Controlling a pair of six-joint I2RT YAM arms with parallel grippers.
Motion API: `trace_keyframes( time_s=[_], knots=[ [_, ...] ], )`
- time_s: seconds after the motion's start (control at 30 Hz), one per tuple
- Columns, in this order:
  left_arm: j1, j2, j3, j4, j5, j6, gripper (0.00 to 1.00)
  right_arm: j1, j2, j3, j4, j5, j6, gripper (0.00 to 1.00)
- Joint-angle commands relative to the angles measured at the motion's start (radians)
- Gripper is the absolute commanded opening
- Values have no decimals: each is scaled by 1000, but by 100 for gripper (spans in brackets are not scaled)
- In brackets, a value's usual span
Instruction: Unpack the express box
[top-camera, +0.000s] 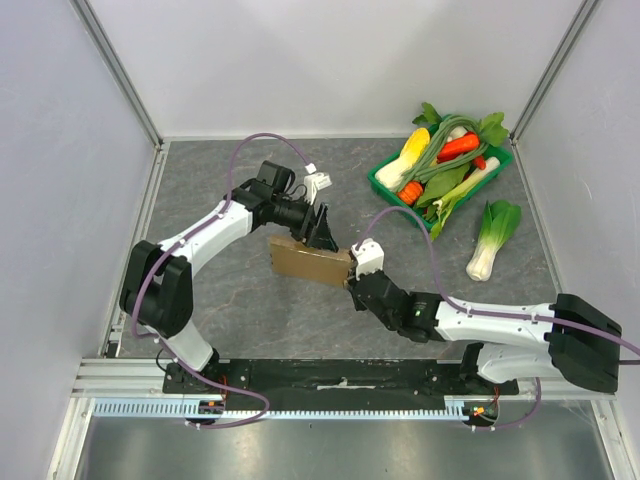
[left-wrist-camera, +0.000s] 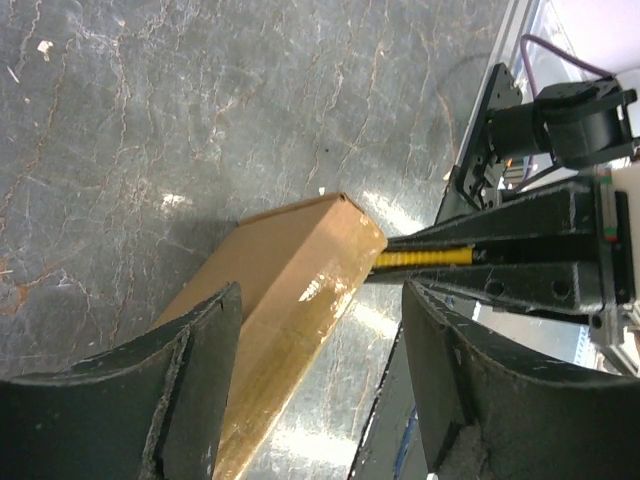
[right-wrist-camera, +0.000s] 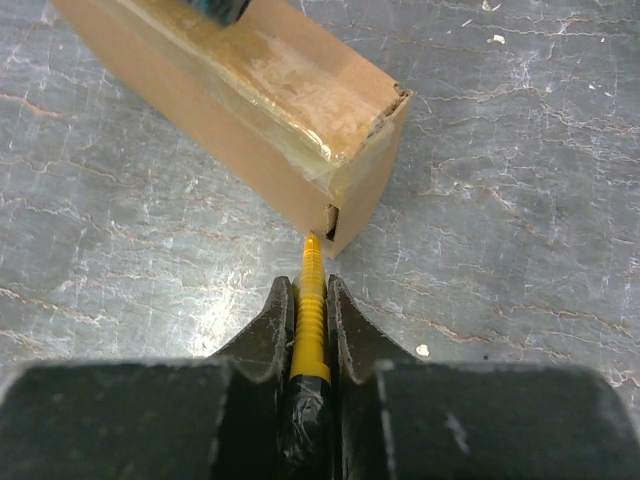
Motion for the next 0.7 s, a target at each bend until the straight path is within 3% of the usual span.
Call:
trace_keyframes(
  time_s=[0.0, 0.5, 0.67],
  knots=[
    [-7, -32, -13, -20, 2, 108, 71, -39, -24, -3, 82, -38, 29, 0],
    [-66, -15, -18, -20, -74, 155, 72, -149, -41, 3, 86, -159, 93, 0],
    [-192, -48, -36, -11, -384, 203, 71, -165, -43, 31, 68, -176, 116, 0]
  ],
)
